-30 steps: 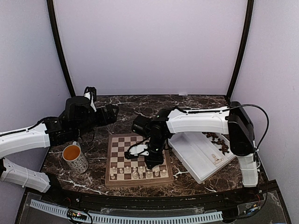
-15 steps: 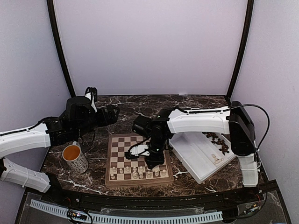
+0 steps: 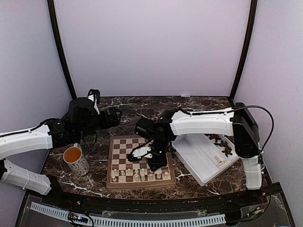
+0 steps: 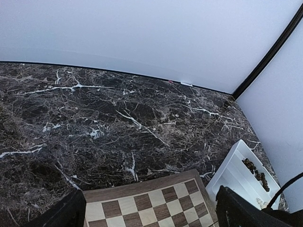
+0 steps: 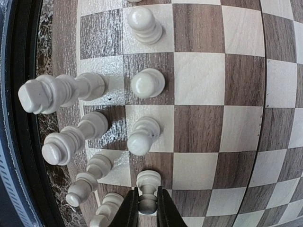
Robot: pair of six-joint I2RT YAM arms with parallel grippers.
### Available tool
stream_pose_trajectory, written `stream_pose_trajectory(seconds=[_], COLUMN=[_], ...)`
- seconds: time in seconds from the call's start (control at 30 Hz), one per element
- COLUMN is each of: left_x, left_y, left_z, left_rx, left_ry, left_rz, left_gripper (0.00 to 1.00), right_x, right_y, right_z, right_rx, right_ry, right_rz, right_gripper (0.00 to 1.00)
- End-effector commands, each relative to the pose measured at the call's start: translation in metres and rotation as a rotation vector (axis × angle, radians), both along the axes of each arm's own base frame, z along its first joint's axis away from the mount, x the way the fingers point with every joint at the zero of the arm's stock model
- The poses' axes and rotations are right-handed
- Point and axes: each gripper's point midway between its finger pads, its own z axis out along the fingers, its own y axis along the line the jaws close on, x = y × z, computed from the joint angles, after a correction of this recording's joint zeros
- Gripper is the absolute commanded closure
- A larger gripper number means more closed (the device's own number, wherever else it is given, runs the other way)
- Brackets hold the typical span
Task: Set up the chess pieces on the board
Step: Place the pawn at f2.
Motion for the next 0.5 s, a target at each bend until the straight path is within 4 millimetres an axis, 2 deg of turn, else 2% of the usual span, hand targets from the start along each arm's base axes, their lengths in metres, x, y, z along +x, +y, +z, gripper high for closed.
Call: stream_pose_trajectory(seconds=[0.0, 0.47], left_x=[0.0019, 0.002], left_y=[-0.0005, -0.0016], left_z=[0.0015, -0.0033], left_rx=[-0.018, -0.018], left_ry=[-0.003, 0.008], left_rz=[0.002, -0.003], left_gripper=[0.01, 0.01], right_x=[-0.0064, -0.0074], right_y=[0.0029, 0.0096], right_z=[0.0091, 0.0092], right_rx=[0.018, 0.023], right_ry=[0.001, 0.007], right_rz=[0.021, 0.025], right_gripper=[0.85, 0.85])
